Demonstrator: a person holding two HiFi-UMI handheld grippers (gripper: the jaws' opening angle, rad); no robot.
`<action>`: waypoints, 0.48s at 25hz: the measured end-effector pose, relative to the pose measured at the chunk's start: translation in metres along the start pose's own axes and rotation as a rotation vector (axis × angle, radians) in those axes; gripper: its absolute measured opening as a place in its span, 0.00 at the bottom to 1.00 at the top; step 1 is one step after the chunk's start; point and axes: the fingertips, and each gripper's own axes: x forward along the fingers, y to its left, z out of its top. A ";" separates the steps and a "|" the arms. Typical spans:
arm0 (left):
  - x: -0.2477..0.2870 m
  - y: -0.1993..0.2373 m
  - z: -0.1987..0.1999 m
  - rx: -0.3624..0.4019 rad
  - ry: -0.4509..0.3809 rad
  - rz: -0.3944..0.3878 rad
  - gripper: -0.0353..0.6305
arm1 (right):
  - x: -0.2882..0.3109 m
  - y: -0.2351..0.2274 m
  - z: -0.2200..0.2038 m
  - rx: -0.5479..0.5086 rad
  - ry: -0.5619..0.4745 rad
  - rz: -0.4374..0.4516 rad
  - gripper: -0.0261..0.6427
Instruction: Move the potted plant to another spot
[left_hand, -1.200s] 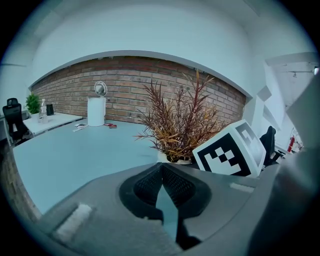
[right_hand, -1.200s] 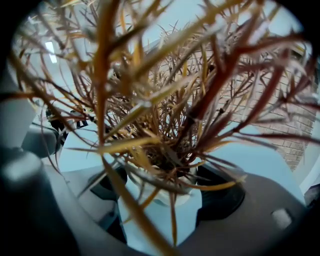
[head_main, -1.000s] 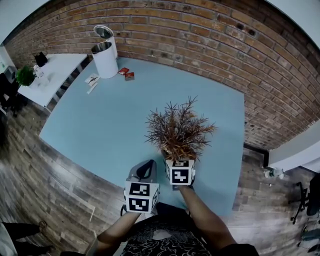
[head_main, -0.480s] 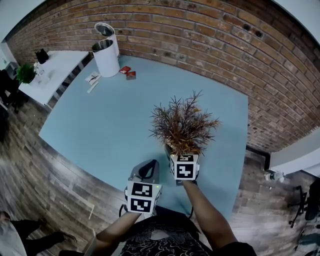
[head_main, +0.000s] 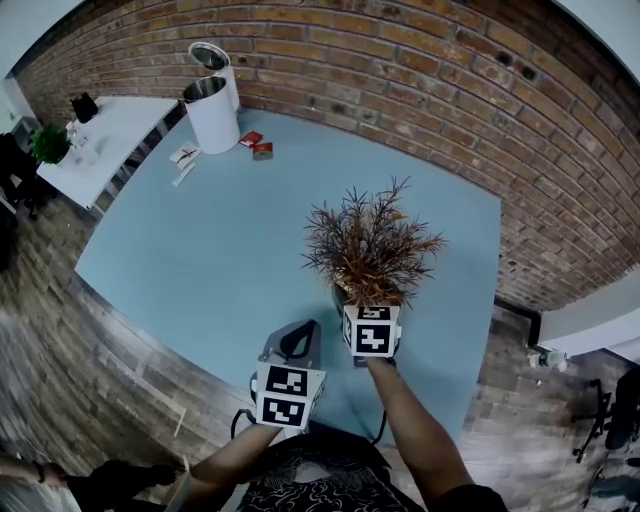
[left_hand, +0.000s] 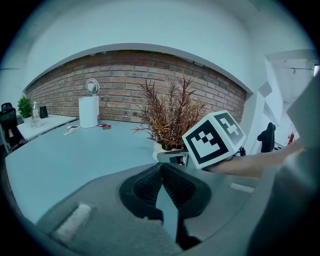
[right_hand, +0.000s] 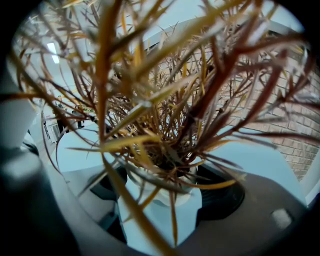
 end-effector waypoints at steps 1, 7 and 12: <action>0.001 0.001 0.000 0.000 0.002 0.002 0.05 | 0.002 -0.002 0.001 0.001 -0.001 -0.001 0.68; 0.008 0.006 0.000 -0.002 0.015 0.008 0.05 | 0.011 -0.007 0.009 0.002 -0.010 -0.003 0.68; 0.013 0.007 0.000 0.001 0.025 0.007 0.05 | 0.020 -0.012 0.015 0.002 -0.024 -0.006 0.68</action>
